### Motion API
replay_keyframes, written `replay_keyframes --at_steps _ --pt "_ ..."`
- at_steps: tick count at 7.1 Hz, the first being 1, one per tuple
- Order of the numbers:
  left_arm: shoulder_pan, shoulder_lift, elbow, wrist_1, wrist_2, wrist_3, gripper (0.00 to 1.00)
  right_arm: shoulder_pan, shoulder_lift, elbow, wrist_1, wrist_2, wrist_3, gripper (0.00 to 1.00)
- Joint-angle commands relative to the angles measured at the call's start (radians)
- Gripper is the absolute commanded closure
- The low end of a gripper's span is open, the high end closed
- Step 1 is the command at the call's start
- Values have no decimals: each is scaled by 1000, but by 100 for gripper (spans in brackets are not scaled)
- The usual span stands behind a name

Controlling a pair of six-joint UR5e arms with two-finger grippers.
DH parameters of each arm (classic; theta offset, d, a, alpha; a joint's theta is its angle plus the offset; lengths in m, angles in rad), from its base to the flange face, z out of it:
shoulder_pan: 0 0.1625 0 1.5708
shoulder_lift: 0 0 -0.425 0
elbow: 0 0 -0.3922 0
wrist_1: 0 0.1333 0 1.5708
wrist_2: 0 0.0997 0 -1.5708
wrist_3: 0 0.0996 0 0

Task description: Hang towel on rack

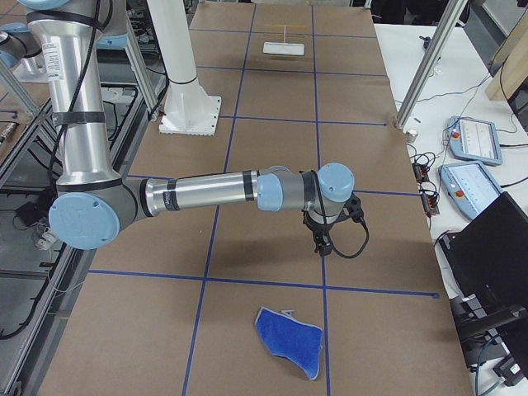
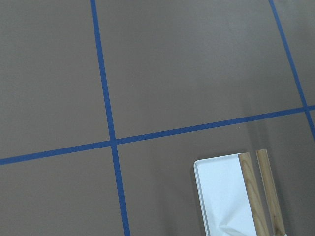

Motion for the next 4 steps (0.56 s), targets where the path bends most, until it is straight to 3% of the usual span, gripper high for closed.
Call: replay_keyframes --at_steps 1,2,4 --pt "14 2 0 -16 0 -2 2 1 23 -273 306 -101 3 0" --pt "14 2 -3 -19 0 -2 2 1 61 -399 367 -107 -6 0" --pt "24 1 6 -56 2 -1 2 41 71 -472 384 -108 -15 0"
